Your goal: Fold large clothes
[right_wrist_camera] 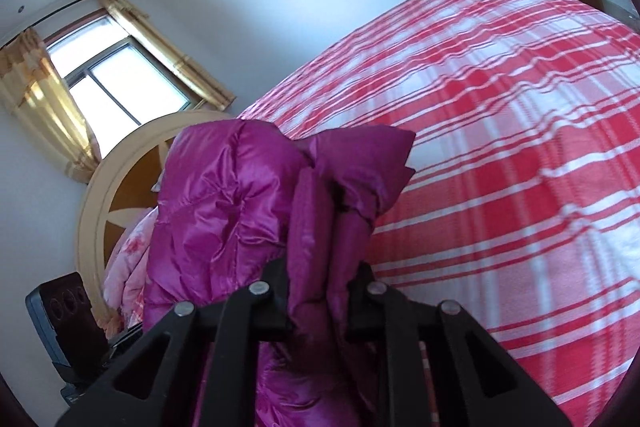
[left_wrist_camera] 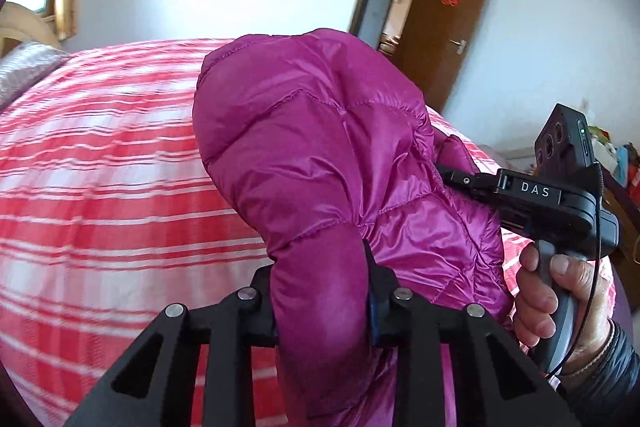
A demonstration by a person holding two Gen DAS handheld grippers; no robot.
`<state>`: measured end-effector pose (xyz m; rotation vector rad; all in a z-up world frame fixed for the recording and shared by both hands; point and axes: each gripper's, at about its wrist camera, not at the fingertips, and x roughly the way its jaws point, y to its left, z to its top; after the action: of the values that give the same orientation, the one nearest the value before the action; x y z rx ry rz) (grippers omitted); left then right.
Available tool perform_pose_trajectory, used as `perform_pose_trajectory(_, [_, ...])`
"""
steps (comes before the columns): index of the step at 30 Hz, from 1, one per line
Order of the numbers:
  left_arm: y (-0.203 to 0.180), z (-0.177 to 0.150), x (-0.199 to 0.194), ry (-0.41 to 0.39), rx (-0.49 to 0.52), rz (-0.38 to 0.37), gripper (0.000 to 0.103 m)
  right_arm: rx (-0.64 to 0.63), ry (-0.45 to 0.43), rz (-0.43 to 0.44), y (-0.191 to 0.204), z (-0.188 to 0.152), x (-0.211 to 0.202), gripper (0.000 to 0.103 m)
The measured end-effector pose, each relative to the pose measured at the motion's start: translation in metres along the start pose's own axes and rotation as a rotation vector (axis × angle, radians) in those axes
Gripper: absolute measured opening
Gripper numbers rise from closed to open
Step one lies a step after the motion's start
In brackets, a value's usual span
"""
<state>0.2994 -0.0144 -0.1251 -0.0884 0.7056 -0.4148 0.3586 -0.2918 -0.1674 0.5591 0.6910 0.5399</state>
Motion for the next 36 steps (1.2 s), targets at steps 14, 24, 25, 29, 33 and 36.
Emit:
perform_pose_trajectory(14, [0.082, -0.025, -0.066, -0.062, -0.110, 0.136, 0.030, -0.116, 0.135, 0.132, 0.101, -0.023, 0.085, 0.018])
perform_pose_trajectory(24, [0.130, -0.034, -0.091, -0.088, -0.188, 0.203, 0.030, -0.130, 0.223, 0.196, 0.144, -0.032, 0.139, 0.018])
perform_pose_trajectory(25, [0.134, -0.034, -0.092, -0.089, -0.193, 0.208, 0.030, -0.135, 0.232, 0.197, 0.149, -0.033, 0.145, 0.018])
perform_pose_trajectory(29, [0.155, -0.036, -0.099, -0.096, -0.226, 0.231, 0.030, -0.155, 0.260, 0.206, 0.166, -0.037, 0.165, 0.018])
perform_pose_trajectory(33, [0.171, -0.040, -0.098, -0.087, -0.252, 0.255, 0.030, -0.180, 0.275, 0.200, 0.180, -0.043, 0.181, 0.018])
perform_pose_trajectory(36, [0.178, -0.045, -0.096, -0.083, -0.259, 0.258, 0.030, -0.188, 0.289, 0.197, 0.184, -0.048, 0.190, 0.018])
